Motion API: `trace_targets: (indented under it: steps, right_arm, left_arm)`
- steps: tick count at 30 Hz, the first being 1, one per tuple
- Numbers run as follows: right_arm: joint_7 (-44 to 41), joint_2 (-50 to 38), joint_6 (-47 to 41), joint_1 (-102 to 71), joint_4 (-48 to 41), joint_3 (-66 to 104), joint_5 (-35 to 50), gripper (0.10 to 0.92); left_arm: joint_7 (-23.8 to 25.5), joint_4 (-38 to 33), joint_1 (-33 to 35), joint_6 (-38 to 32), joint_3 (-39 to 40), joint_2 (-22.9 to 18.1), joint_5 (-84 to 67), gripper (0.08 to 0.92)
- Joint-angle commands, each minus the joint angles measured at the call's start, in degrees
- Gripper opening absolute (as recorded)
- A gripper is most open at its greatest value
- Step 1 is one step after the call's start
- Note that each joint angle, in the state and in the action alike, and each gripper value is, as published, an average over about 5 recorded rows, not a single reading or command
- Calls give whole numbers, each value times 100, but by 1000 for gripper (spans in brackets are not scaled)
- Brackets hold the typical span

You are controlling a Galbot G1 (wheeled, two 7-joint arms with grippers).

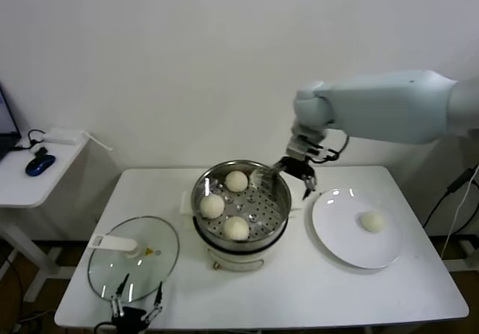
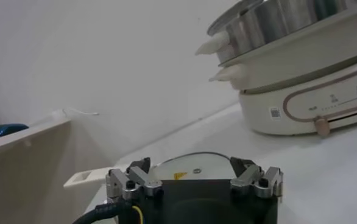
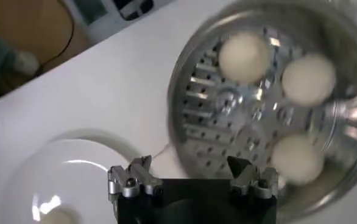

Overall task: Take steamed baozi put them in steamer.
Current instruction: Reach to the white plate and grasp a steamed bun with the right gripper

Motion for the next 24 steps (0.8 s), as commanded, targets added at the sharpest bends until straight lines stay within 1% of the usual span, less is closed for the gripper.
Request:
trace_targets:
  steps: [1,6,12,17,24]
  right_arm:
    - [256,-1421,-2123,-134,-65,-800,484,823]
    - [177,-1714,-1997,-757,-654,-329,-198,823]
    - [41,-1800,-1606,-1735,-1656,473,-898,823]
    - [-54,-1778,-1324,-2457,-2325,993,-1245,823]
    - [-55,-1821,-1082,-3241,-2869,1696,-1736,823]
  left_arm:
    - [5,17,-12,-2,8,37,23,823]
    - [-1,60,-34,-19,7,8,75,823]
    - [-9,99,-70,-14,-34,-39,108,823]
    - [-13,100,-39,-13,-75,-77,122,823]
    - [-36,168,43,-52,-130,-94,142,823]
